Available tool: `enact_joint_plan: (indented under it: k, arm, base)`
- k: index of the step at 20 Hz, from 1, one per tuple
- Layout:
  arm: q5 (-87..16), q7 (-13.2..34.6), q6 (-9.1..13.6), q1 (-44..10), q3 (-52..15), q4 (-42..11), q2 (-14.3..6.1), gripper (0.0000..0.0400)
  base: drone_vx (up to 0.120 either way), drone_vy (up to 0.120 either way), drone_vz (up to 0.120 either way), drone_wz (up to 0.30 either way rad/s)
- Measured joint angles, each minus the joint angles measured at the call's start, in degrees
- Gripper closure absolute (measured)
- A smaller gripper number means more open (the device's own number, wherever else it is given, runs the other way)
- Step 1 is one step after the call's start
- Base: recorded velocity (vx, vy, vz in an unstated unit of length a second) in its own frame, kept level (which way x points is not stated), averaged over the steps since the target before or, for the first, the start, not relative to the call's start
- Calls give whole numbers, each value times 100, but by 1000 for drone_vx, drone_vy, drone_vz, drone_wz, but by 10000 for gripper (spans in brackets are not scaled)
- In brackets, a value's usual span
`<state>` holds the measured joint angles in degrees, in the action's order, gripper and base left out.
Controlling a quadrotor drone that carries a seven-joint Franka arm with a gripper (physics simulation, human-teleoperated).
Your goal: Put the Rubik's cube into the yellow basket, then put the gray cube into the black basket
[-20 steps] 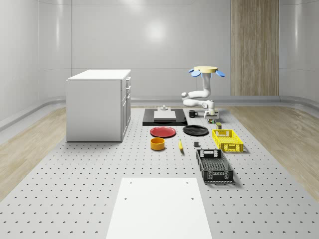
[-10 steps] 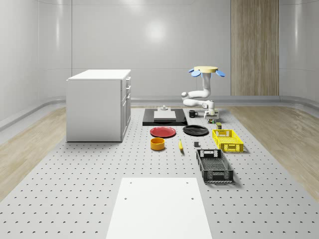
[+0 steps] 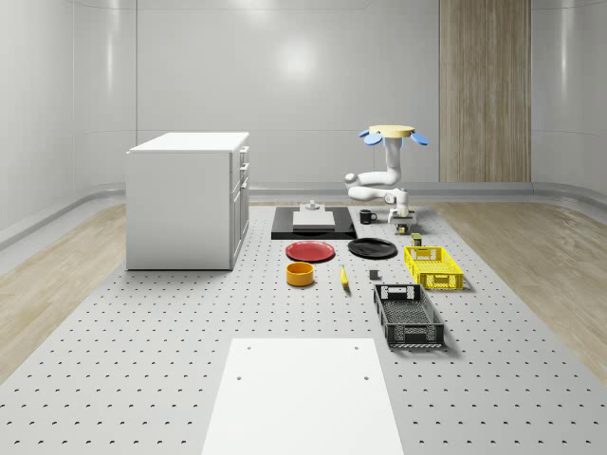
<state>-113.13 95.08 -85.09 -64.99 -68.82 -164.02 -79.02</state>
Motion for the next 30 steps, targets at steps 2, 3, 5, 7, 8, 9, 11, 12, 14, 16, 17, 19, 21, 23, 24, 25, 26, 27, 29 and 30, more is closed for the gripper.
enact_joint_plan:
  k: [2, 3, 5, 7, 8, 9, 11, 12, 14, 16, 17, 19, 21, 23, 24, 25, 26, 27, 29, 30]
  arm:
    - [160, 23, 60, -2, -165, -41, 3, 74]
    - [230, 34, 82, -5, -237, -57, 2, 74]
    - [345, 53, 112, -13, -353, -80, -4, 75]
    - [430, 68, 126, -22, -437, -94, -17, 75]
    - [463, 75, 127, -27, -470, -99, -25, 75]
    - [492, 81, 127, -32, -497, -103, -33, 75]
    - [537, 92, 119, -40, -538, -108, -53, 75]
    - [554, 96, 113, -45, -553, -109, -64, 75]
    - [583, 105, 97, -53, -577, -111, -87, 75]
    - [605, 112, 79, -61, -595, -112, -110, 75]
    - [615, 115, 69, -64, -601, -112, -121, 75]
    - [631, 122, 49, -72, -612, -111, -145, 75]
    - [645, 128, 28, -79, -621, -110, -168, 75]
    - [658, 134, 7, -85, -628, -109, -192, 75]
    - [664, 136, -3, -89, -631, -109, -203, 75]
    - [669, 139, -14, -92, -634, -108, -214, 75]
    - [675, 142, -24, -95, -637, -108, -226, 75]
    - [680, 145, -34, -99, -640, -107, -237, 75]
    - [690, 150, -55, -105, -645, -106, -259, 75]
    - [695, 152, -65, -108, -647, -105, -269, 75]
  base:
    - [0, 0, 120, 0]
    - [0, 0, 120, 0]
    - [0, 0, 120, 0]
    - [0, 0, 120, 0]
    - [0, 0, 120, 0]
    - [120, 0, 120, 0]
    - [120, 0, 20, 0]
    - [120, 0, 0, 0]
    - [120, 80, 0, 0]
    - [120, 120, 0, 0]
    - [120, 120, 0, 0]
    - [120, 120, 0, 0]
    - [120, 120, 0, 0]
    - [120, 80, 0, 0]
    - [120, 120, 0, 0]
    - [120, 0, 0, 0]
    - [120, 0, 0, 0]
    - [120, 0, 0, 0]
    - [120, 0, 0, 0]
    - [120, 0, 0, 0]
